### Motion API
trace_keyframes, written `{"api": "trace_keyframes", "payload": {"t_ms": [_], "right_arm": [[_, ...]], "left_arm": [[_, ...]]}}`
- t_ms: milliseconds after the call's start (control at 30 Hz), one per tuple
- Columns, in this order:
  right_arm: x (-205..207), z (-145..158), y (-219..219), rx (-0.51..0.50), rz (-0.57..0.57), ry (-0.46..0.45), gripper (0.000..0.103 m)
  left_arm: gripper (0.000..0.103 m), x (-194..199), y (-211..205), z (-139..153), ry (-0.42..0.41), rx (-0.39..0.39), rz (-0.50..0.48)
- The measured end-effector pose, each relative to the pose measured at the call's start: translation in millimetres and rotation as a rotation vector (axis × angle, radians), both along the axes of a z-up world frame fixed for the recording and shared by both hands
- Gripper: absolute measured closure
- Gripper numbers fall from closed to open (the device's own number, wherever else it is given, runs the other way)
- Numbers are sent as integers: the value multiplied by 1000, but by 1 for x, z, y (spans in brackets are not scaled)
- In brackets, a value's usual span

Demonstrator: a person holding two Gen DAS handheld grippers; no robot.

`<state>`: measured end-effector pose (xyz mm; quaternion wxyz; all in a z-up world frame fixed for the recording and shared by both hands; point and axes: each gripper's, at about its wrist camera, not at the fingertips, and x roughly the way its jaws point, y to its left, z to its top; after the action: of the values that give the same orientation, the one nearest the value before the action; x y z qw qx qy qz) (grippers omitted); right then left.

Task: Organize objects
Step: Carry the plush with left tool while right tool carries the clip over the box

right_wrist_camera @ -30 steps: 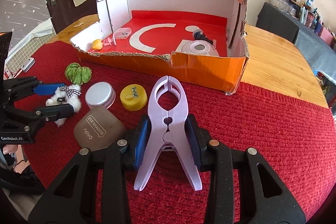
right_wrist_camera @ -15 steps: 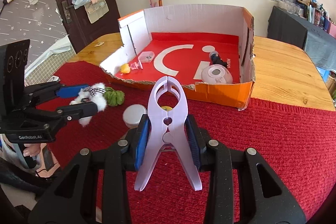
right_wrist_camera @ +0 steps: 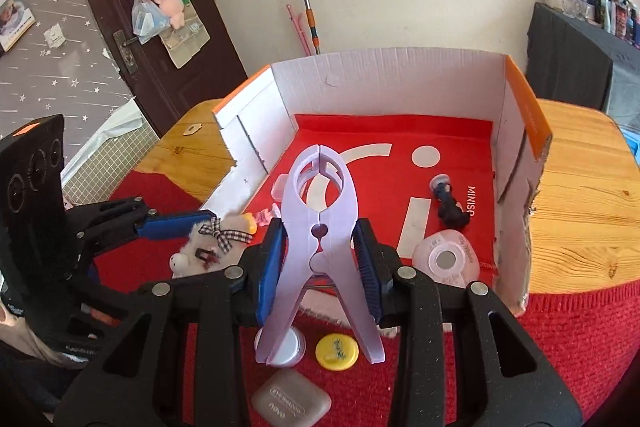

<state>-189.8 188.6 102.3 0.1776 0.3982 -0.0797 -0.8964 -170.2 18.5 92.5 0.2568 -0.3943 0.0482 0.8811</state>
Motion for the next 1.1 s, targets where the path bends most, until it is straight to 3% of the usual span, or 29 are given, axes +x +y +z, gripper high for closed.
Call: {"api": "trace_keyframes", "payload": {"t_ms": [467, 1100], "right_arm": [[-50, -42, -10, 111, -27, -147, 69], [-59, -51, -17, 200, -10, -177, 69]], "left_arm": [[48, -48, 8, -44, -173, -32, -82], [48, -55, 7, -56, -199, -64, -81]]}}
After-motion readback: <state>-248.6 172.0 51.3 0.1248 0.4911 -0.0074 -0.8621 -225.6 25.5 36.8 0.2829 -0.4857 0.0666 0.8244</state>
